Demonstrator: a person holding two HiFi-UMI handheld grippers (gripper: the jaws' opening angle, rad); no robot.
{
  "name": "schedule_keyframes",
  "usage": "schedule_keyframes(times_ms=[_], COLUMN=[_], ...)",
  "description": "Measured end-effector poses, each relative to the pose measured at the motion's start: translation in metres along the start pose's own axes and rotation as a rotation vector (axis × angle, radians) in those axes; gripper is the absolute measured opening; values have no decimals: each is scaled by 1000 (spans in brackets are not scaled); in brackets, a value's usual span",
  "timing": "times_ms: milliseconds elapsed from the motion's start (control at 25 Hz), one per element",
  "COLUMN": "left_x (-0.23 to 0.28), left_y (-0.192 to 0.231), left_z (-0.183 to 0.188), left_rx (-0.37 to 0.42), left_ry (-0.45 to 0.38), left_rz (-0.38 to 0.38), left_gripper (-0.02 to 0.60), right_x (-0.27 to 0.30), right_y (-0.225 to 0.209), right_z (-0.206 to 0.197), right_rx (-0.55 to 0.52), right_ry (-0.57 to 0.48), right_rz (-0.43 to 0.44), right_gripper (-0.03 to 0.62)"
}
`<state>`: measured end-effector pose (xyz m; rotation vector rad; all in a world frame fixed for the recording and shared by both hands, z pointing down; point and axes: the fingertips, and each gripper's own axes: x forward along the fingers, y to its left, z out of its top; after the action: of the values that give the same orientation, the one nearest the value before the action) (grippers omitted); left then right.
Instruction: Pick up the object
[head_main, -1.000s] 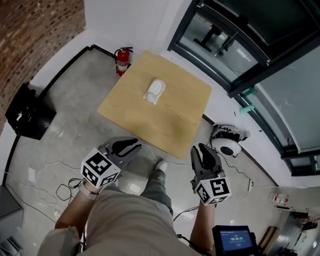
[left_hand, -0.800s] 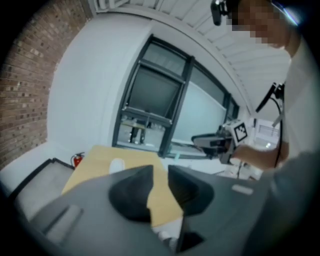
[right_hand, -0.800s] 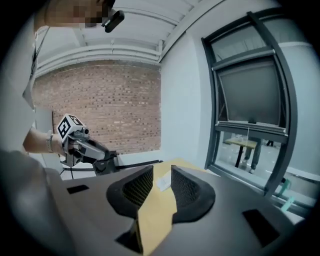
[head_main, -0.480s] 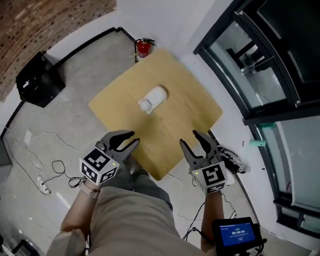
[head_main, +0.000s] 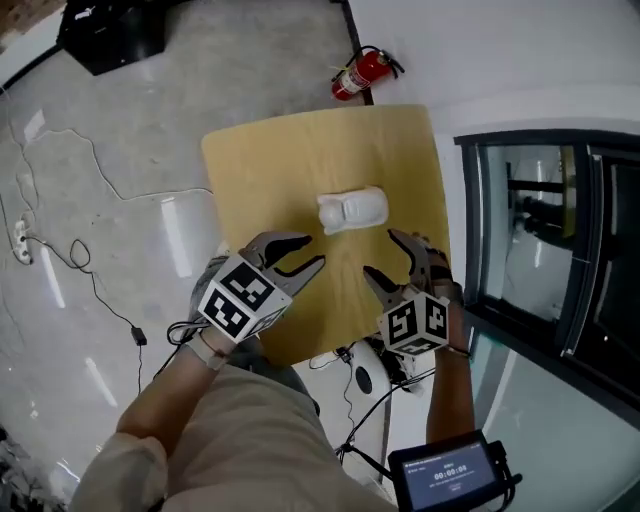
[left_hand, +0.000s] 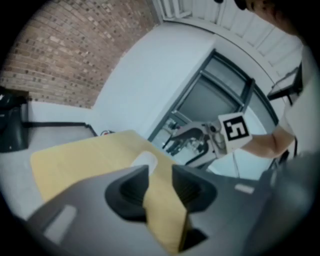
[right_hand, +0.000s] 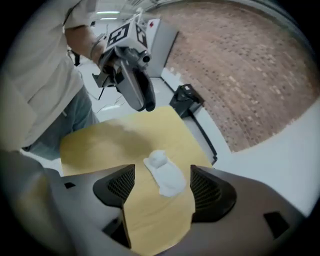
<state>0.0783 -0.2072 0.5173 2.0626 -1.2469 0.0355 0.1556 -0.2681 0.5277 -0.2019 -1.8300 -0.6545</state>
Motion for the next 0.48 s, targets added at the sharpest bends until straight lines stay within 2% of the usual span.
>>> schedule_keyframes(times_ms=[120, 200, 320, 480], left_x=[13, 17, 17, 20], left_y=[26, 40, 59, 76], left_z=[-18, -29, -40, -44], left_rx=[-84, -118, -169, -212], left_ry=[-8, -8, -25, -57], left_rz=[20, 36, 53, 54], left_gripper=[132, 131, 132, 130], right_x=[54, 85, 123, 162], right_y=[-4, -7, -7, 7], right_z=[-9, -18, -25, -36], right_rx=[-169, -247, -331, -400], right_ry=[78, 130, 182, 233], right_rz=[106, 170, 256, 367], right_gripper=[362, 419, 489, 520])
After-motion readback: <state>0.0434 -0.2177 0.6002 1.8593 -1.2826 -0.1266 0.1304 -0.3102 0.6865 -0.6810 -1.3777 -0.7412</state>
